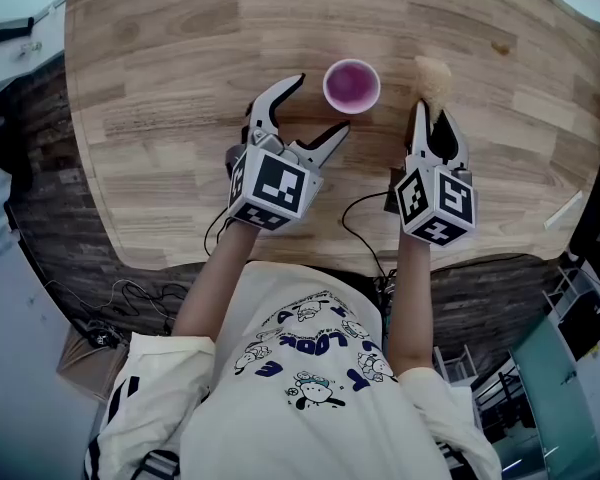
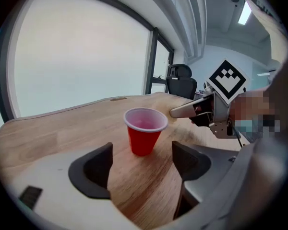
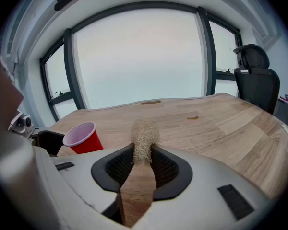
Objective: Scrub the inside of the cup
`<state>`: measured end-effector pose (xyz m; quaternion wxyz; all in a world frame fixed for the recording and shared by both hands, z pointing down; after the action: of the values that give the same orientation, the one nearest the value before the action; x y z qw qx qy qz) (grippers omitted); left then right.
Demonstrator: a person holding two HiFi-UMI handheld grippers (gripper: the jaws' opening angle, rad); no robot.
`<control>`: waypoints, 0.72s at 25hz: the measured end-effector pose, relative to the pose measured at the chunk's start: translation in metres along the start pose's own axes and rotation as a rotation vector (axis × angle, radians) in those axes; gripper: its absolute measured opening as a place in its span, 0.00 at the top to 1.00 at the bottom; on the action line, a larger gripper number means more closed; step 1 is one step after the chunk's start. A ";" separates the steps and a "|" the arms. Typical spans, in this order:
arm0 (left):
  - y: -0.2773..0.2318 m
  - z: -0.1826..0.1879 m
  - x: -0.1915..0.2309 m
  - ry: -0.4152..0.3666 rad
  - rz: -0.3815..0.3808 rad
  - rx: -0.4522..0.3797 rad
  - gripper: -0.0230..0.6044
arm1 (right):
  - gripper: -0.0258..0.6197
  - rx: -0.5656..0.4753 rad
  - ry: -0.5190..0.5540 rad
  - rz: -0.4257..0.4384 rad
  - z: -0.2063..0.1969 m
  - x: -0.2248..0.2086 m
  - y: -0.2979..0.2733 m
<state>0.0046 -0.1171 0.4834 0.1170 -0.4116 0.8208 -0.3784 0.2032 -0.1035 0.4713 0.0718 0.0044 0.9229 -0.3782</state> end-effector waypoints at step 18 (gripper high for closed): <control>-0.034 0.017 -0.002 -0.007 -0.024 0.004 0.34 | 0.81 -0.013 -0.033 0.002 -0.002 -0.009 0.004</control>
<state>0.0341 -0.1371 0.4960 0.1163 -0.4225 0.8146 -0.3800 0.2121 -0.0987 0.4708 0.0874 -0.0017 0.9240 -0.3722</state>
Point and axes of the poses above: the fingertips, and each gripper's own axes: y backward along the fingers, x to its left, z out of its top, the point moved 7 cm from there along y, backward along the fingers, and after that the axes turned 8 degrees about x, right-handed, at the moved point
